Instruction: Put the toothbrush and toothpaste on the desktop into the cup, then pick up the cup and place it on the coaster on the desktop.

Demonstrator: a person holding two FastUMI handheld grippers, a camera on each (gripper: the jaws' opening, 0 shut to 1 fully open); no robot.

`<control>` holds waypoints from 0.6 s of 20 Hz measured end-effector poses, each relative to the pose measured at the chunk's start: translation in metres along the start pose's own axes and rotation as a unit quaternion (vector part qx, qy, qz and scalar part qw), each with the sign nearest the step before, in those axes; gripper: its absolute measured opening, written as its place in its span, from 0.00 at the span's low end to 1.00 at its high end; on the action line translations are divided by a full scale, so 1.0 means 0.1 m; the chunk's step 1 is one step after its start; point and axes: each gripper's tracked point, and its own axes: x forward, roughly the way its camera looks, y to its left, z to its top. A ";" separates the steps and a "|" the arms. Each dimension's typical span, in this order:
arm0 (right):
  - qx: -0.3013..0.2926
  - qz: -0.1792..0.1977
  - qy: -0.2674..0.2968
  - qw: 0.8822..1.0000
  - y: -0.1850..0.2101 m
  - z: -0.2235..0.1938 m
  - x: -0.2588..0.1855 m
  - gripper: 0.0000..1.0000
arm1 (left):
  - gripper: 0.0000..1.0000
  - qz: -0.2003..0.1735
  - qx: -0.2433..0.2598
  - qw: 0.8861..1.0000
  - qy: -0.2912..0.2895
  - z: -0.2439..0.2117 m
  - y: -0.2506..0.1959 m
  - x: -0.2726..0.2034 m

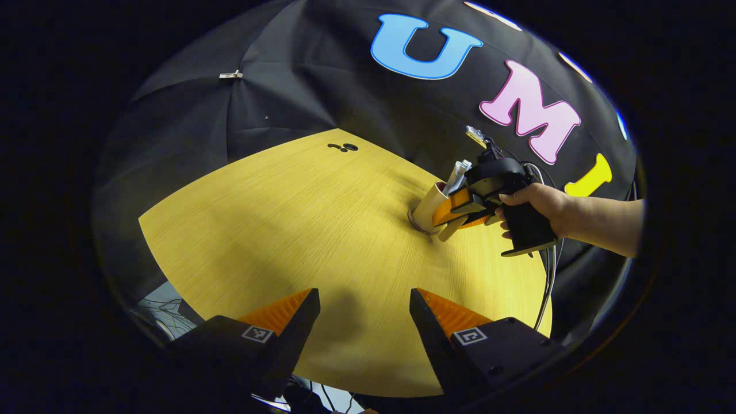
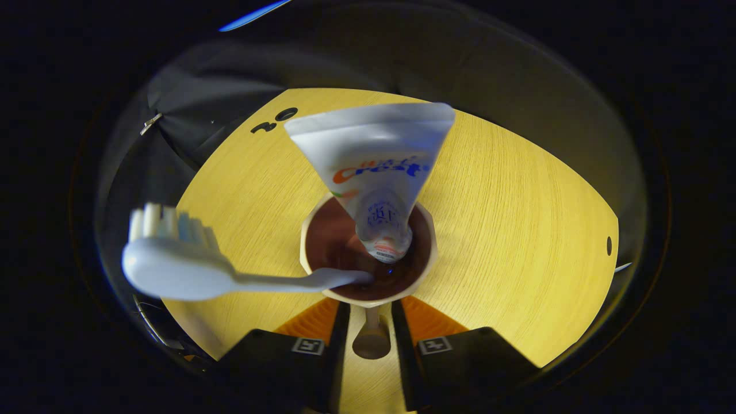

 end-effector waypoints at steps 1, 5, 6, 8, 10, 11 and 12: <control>-0.004 0.002 -0.011 1.000 0.01 0.04 -0.06 0.59 | 0.98 -0.002 0.004 1.000 0.000 0.01 0.00 -0.01; -0.007 0.007 -0.055 0.998 0.01 0.10 -0.36 1.00 | 0.98 -0.015 0.027 1.000 0.000 0.03 -0.05 -0.05; -0.002 0.011 -0.073 0.997 0.02 0.12 -0.47 0.99 | 0.98 -0.020 0.032 0.999 0.000 0.04 -0.07 -0.07; 0.003 0.012 -0.121 0.993 0.00 0.13 -0.79 0.99 | 0.98 -0.028 0.044 0.999 0.004 0.03 -0.11 -0.14; 0.012 0.003 -0.165 0.986 -0.03 0.10 -1.07 0.99 | 0.98 -0.044 0.057 0.997 -0.001 0.06 -0.18 -0.25; 0.021 0.000 -0.187 0.982 -0.03 0.07 -1.22 0.99 | 0.98 -0.052 0.065 0.997 -0.005 0.09 -0.21 -0.30; 0.028 0.002 -0.204 0.979 -0.01 0.01 -1.36 0.99 | 0.98 -0.058 0.076 0.995 -0.008 0.12 -0.24 -0.37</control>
